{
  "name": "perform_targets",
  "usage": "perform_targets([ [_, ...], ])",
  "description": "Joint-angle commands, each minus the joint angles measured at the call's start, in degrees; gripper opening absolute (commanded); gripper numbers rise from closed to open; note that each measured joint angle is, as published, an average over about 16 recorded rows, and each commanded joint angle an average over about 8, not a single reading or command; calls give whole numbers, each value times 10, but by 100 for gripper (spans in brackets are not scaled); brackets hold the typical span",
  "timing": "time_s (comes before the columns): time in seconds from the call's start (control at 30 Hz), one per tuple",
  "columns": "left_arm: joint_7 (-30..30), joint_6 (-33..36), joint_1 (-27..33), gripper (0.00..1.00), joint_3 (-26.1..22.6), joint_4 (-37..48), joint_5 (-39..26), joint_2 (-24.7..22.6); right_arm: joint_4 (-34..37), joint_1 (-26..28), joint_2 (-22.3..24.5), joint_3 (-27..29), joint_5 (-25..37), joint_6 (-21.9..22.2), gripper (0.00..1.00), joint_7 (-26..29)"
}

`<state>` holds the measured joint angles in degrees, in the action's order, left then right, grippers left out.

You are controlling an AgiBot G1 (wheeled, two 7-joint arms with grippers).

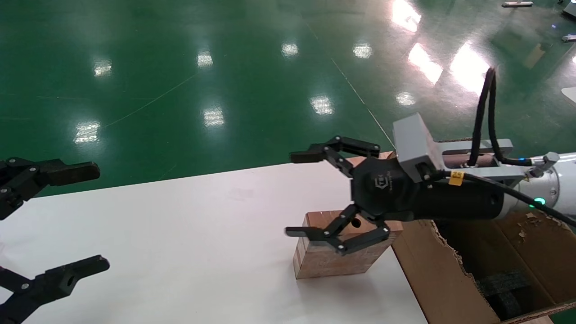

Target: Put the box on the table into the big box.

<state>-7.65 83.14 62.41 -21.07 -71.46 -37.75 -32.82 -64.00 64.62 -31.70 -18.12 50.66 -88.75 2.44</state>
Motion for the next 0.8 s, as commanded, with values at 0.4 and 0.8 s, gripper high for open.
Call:
perform_targets([
  [0.4, 0, 0, 0, 0, 0, 0, 0, 0, 104, 46, 16, -75, 64, -22, 100, -104],
  [0.8, 0, 0, 0, 0, 0, 0, 0, 0, 179, 106, 13, -163, 82, -24, 100, -167],
])
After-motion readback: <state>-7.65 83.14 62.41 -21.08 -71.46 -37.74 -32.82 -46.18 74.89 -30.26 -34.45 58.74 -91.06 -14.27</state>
